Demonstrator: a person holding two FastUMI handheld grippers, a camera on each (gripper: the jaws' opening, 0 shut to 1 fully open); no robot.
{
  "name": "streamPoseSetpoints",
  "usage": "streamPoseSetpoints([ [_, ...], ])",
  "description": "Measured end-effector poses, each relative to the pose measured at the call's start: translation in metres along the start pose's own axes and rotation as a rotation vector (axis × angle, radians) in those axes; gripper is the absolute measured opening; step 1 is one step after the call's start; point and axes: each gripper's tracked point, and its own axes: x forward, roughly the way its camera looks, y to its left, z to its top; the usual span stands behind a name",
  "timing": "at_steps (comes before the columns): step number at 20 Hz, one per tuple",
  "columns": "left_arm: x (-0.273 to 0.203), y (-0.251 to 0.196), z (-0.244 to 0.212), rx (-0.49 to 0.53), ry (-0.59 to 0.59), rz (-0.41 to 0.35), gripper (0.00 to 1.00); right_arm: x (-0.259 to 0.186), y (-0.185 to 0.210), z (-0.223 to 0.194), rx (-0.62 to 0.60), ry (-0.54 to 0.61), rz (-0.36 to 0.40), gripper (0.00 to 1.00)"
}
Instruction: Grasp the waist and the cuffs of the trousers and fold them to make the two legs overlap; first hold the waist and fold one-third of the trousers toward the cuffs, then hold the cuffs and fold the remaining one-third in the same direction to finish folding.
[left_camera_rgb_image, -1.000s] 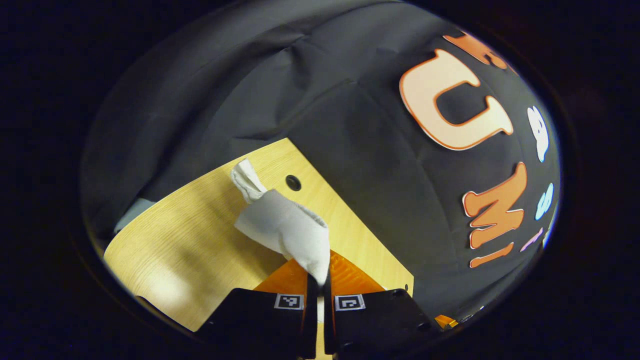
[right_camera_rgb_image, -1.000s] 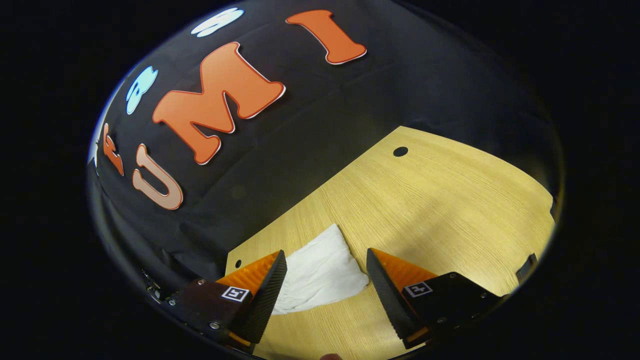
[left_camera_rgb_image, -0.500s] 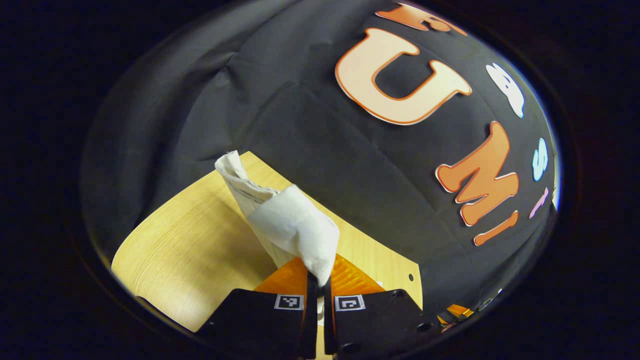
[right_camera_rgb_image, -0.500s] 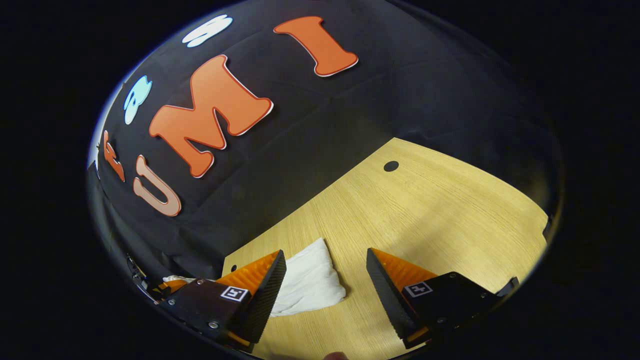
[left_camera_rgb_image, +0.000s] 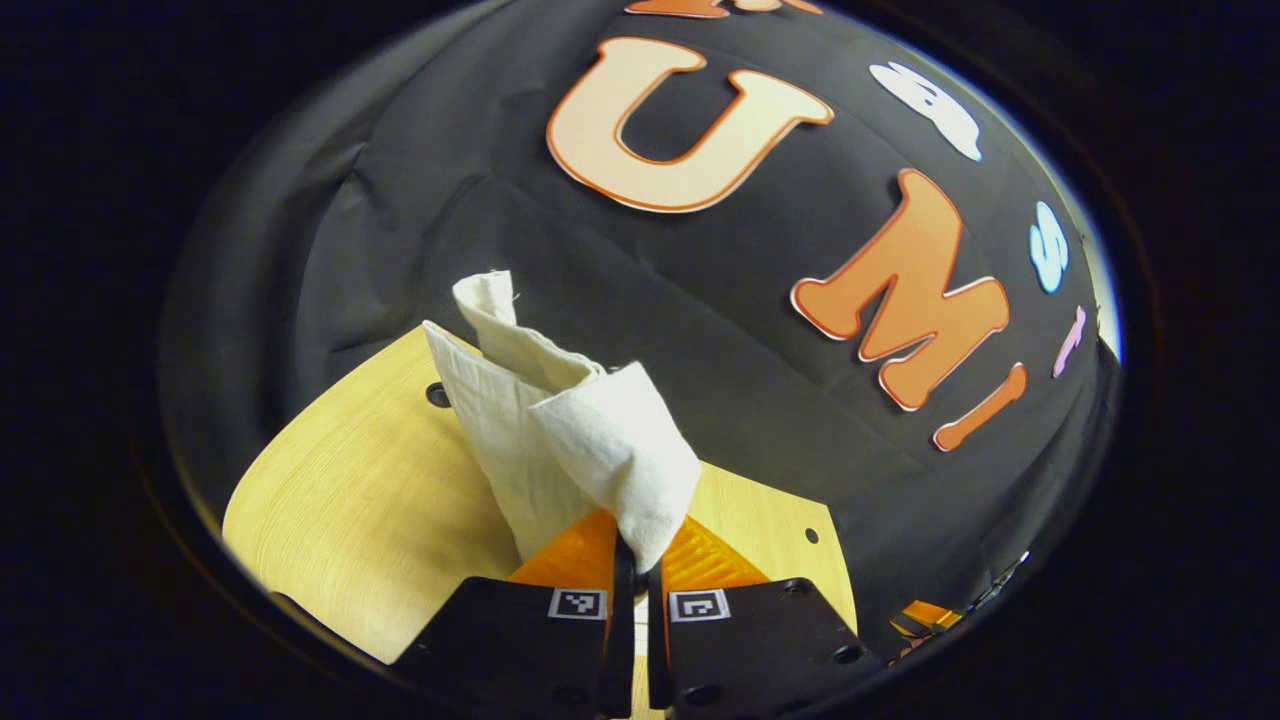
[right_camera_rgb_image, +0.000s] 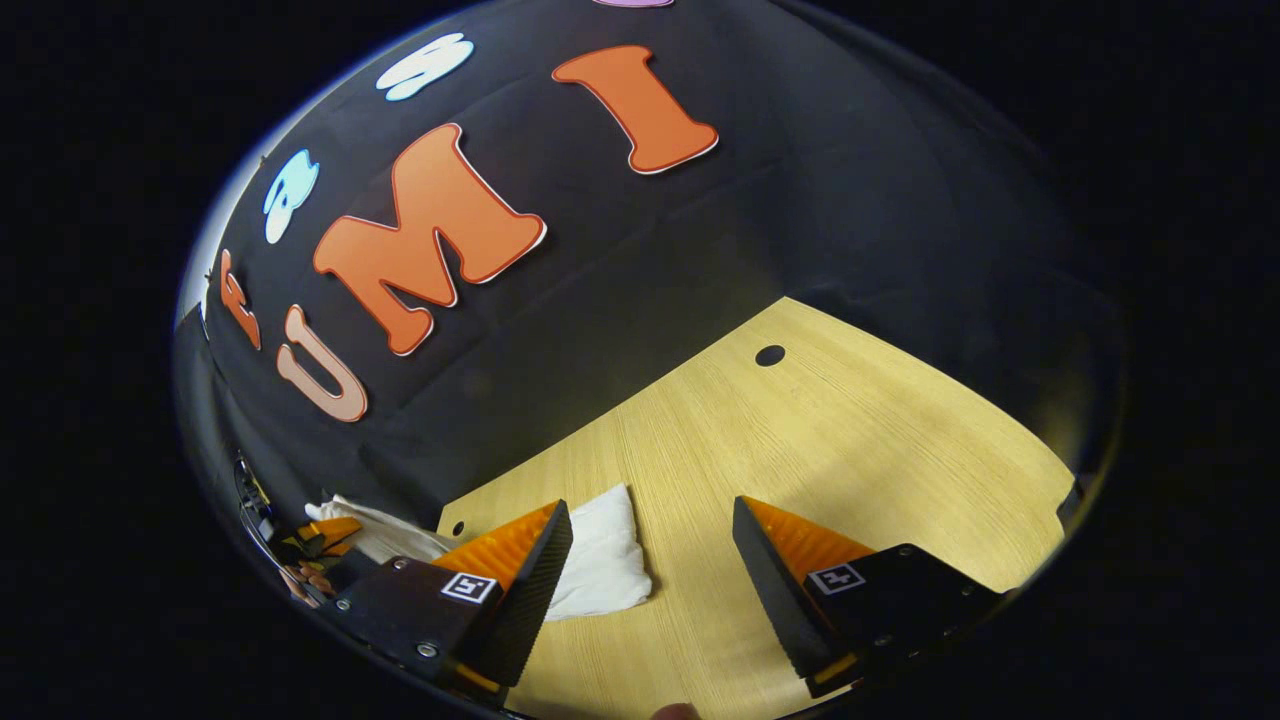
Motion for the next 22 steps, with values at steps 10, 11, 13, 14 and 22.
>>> streamPoseSetpoints([
  [10, 0.048, -0.115, -0.075, 0.133, 0.119, -0.091, 0.09, -0.016, -0.044, 0.015, 0.025, 0.003, 0.003, 0.97],
  [11, 0.052, -0.132, -0.094, 0.184, 0.173, -0.131, 0.09, -0.017, -0.048, 0.015, 0.026, 0.001, 0.005, 0.97],
  [13, 0.051, -0.16, -0.133, 0.297, 0.26, -0.205, 0.16, -0.017, -0.058, 0.016, 0.03, 0.005, 0.001, 0.97],
  [14, 0.048, -0.173, -0.148, 0.34, 0.281, -0.241, 0.34, -0.017, -0.062, 0.016, 0.033, 0.012, -0.001, 0.97],
  [22, 0.019, -0.193, -0.158, 0.457, 0.231, -0.252, 0.96, -0.011, -0.047, 0.026, -0.027, 0.013, 0.052, 0.97],
])
